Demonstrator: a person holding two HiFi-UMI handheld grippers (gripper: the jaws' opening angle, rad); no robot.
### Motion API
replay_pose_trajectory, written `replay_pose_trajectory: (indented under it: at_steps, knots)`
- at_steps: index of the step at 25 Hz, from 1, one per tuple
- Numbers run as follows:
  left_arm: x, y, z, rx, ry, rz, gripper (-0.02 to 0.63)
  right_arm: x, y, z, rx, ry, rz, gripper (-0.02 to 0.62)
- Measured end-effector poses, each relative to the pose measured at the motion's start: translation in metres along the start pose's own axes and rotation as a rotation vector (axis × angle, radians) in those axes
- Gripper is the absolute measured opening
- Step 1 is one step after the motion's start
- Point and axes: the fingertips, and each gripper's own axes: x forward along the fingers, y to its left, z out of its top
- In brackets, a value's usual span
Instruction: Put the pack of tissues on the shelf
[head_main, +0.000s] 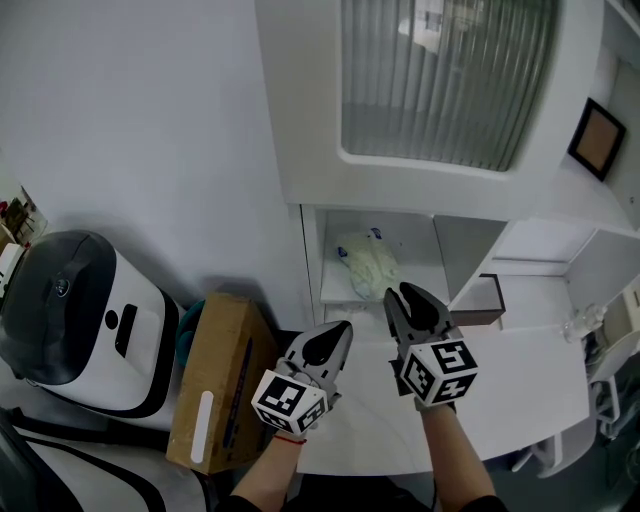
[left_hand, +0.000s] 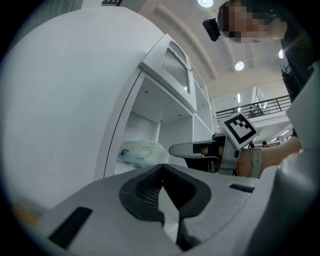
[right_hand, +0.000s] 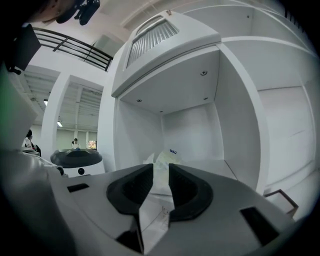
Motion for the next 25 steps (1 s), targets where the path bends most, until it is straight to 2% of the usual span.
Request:
replay_pose_trajectory:
  at_steps: [2, 4, 11, 25]
  knots:
    - [0.002, 0.000, -0.001, -0.003, -0.001, 0.001, 0.006, -0.002, -0.002, -0.004, 0.011, 0.012, -0.004, 0.032]
    - [0.003, -0.001, -0.001, -0.004, 0.000, -0.001, 0.006, -0.002, -0.002, -0.008, 0.019, 0.023, 0.005, 0.005]
    - [0.006, -0.001, -0.003, -0.007, 0.004, 0.008, 0.006, 0.006, 0.007, -0.017, 0.022, 0.061, 0.055, 0.004]
    - [-0.002, 0.024, -0.004, 0.000, 0.012, 0.065, 0.006, 0.038, 0.013, -0.021, 0.035, 0.086, 0.062, 0.004]
